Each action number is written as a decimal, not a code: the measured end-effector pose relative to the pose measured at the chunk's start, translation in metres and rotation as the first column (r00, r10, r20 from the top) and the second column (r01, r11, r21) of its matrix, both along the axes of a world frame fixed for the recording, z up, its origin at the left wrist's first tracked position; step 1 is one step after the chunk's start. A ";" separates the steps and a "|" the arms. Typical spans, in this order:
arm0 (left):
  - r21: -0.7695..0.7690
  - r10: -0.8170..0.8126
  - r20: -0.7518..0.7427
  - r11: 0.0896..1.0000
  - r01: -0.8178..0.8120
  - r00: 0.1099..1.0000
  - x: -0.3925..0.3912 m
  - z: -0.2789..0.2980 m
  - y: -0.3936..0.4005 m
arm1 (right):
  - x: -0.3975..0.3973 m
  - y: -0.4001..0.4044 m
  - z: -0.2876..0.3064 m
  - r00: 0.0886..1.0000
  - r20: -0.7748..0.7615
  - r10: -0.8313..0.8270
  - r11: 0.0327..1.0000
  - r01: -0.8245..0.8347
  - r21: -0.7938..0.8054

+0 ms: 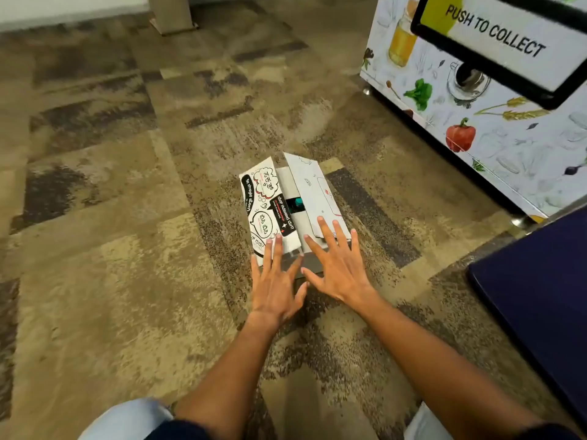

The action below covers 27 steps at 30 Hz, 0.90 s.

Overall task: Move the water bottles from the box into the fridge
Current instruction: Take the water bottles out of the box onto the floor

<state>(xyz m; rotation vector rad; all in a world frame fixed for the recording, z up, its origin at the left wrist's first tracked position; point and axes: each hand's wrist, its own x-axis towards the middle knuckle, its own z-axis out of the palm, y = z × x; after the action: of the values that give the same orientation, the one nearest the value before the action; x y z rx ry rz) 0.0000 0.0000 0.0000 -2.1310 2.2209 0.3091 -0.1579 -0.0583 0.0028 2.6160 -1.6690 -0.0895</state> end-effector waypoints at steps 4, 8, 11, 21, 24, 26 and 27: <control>-0.003 0.079 0.051 0.997 -0.079 0.996 0.000 -0.013 -0.008 | 0.001 -0.007 -0.010 0.994 -0.097 -0.049 0.999 0.048 -0.006; -0.080 0.181 0.022 0.981 -0.178 0.983 0.012 -0.001 -0.010 | -0.005 -0.006 -0.003 0.990 -0.086 -0.108 0.994 0.108 0.001; -0.136 0.259 0.008 0.957 -0.256 0.966 0.024 0.015 -0.013 | -0.013 -0.009 0.013 0.987 -0.050 -0.152 0.988 0.152 0.007; -0.048 0.389 0.115 0.921 -0.386 0.914 0.061 0.065 -0.014 | -0.056 -0.025 0.057 0.931 0.037 -0.363 0.930 0.359 0.078; 0.053 0.307 0.125 0.947 -0.315 0.943 0.067 0.076 -0.014 | -0.057 -0.029 0.065 0.938 -0.005 -0.346 0.935 0.346 0.074; 0.112 0.238 0.097 0.962 -0.249 0.966 0.065 0.077 -0.016 | -0.053 -0.032 0.067 0.947 0.000 -0.322 0.944 0.322 0.067; 0.140 0.205 0.072 0.967 -0.214 0.976 0.063 0.075 -0.018 | -0.051 -0.034 0.066 0.955 0.009 -0.297 0.953 0.296 0.060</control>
<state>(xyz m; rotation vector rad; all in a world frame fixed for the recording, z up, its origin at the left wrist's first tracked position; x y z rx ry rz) 0.0634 -0.0185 0.0749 -2.2658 1.8809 0.4028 -0.2085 -0.0919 0.0691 2.3876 -2.0839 -0.1244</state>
